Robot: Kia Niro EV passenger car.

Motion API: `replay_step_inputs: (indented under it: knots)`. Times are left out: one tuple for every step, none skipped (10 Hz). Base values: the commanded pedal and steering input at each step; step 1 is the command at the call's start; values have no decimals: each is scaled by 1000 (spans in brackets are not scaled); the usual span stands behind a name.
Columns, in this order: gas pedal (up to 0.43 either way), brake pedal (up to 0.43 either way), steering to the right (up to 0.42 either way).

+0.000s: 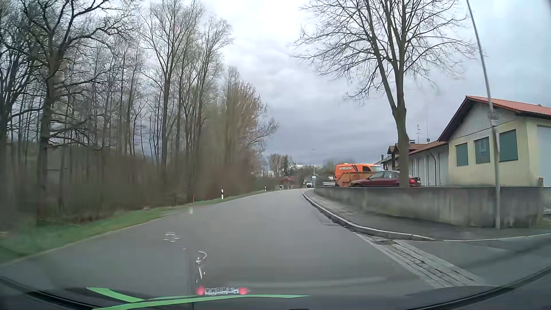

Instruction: Follow the waypoints while adhering to traffic rules and regulations

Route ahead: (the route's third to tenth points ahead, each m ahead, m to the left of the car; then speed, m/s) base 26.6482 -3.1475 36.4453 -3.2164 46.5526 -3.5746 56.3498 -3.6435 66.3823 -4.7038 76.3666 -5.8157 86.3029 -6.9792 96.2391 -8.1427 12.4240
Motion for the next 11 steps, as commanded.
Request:
replay_step_inputs:
  knots:
    - [87,0,3]
    - [87,0,3]
    - [87,0,3]
    - [87,0,3]
    - [87,0,3]
    - [87,0,3]
    - [87,0,3]
    - [87,0,3]
    - [87,0,4]
    - [87,0,4]
    - [79,0,4]
